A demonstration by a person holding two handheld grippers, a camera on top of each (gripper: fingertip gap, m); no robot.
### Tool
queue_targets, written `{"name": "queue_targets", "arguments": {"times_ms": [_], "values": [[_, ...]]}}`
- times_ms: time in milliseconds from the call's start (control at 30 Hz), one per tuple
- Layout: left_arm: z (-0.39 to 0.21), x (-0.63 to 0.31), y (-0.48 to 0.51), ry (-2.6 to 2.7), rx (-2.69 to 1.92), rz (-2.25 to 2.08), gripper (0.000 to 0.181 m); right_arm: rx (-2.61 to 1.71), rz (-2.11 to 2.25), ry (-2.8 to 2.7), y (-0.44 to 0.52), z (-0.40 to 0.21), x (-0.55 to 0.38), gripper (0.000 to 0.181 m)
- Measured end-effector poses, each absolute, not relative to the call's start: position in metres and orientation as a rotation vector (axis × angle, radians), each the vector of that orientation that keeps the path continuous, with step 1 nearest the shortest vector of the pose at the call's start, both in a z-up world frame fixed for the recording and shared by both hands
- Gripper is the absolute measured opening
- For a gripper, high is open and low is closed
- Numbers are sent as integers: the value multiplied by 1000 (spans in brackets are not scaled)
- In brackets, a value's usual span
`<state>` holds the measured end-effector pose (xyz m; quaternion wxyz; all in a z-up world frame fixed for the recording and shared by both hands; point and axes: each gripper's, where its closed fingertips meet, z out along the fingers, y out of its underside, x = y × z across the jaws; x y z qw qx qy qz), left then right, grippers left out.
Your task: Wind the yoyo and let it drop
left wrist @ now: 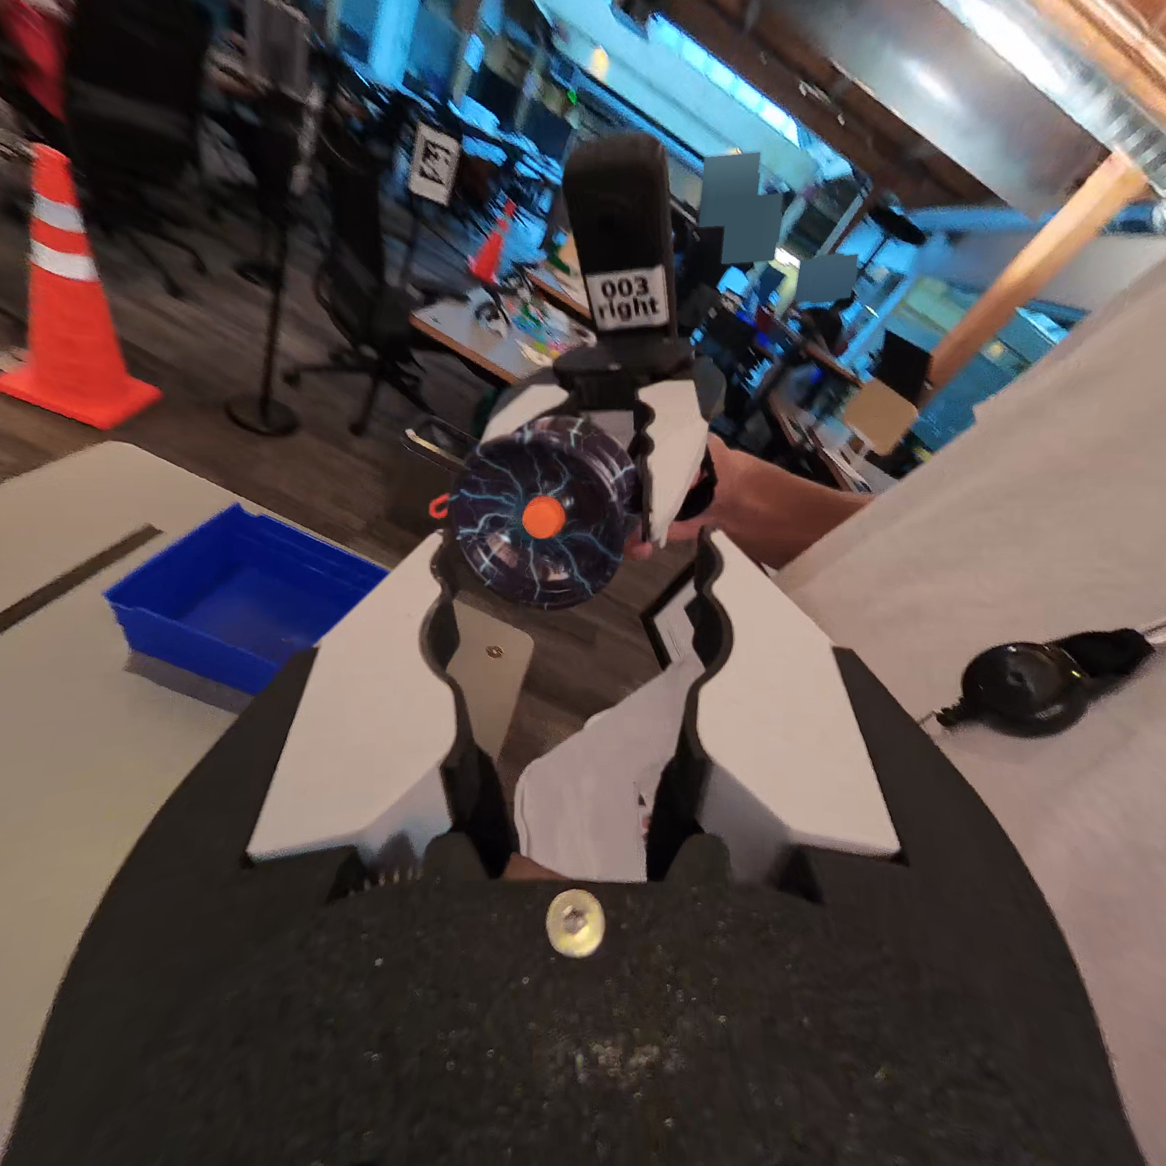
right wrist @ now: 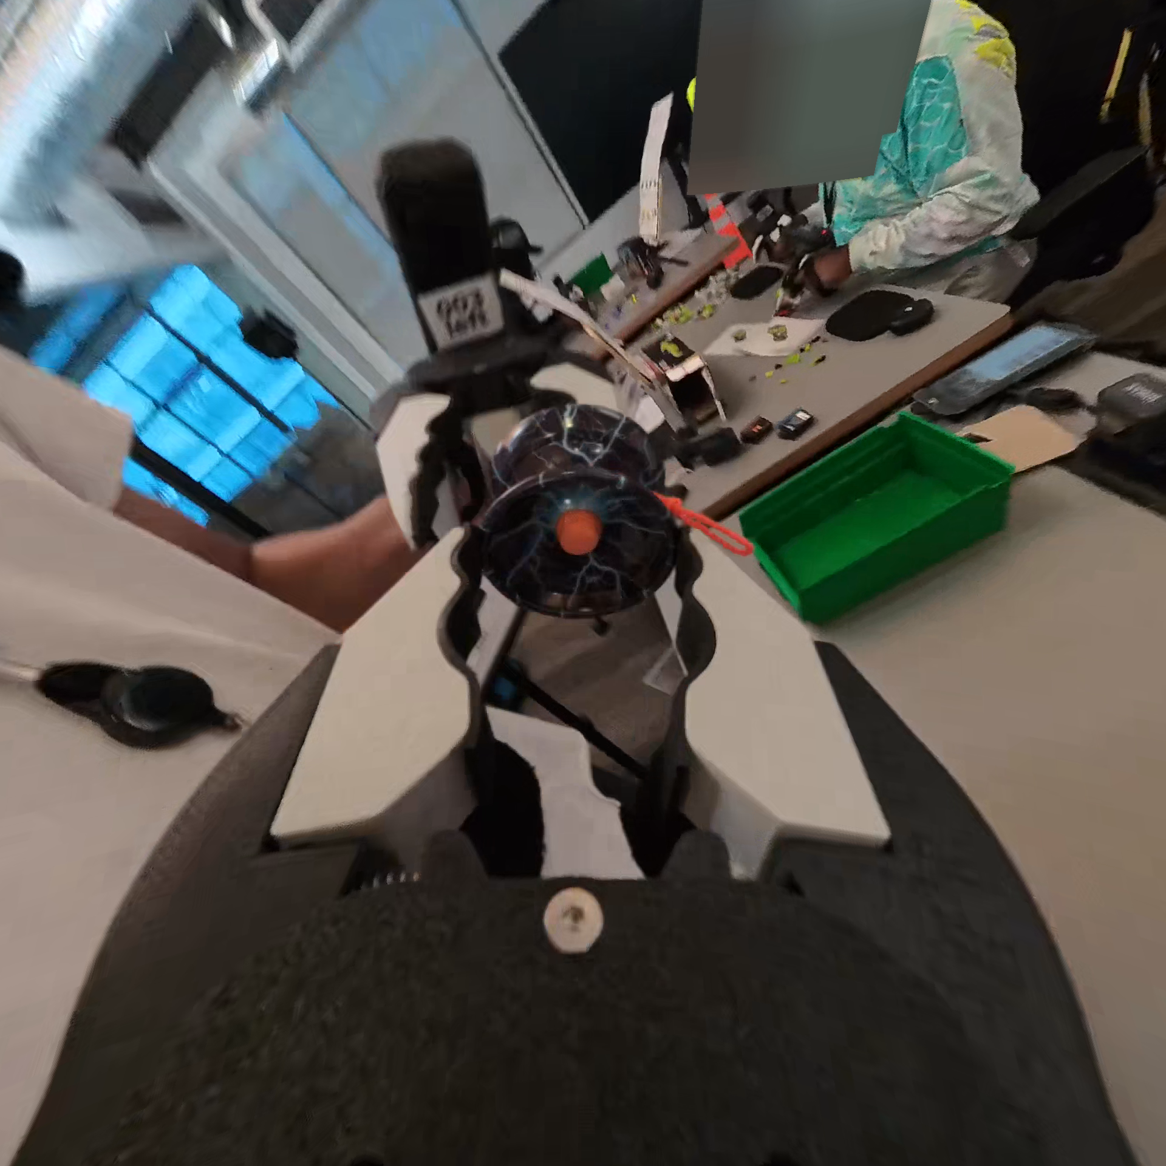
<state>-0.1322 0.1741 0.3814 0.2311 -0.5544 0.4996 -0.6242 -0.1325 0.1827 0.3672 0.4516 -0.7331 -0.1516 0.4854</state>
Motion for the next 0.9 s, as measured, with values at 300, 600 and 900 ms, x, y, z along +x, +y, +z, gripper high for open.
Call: {"name": "queue_targets", "arguments": {"times_ms": [300,600,900], "values": [[383,-134,164,1588,-1492,-1763,59,-1741,815,-838,165,371,-135,61],[373,-129,157,1598,-1485,-1771,56,-1679,791,-843,164,378,-135,63],[376,-132,167,1618,-1357,-1423,55,-1656,1128,-589,164,395,-117,68]]}}
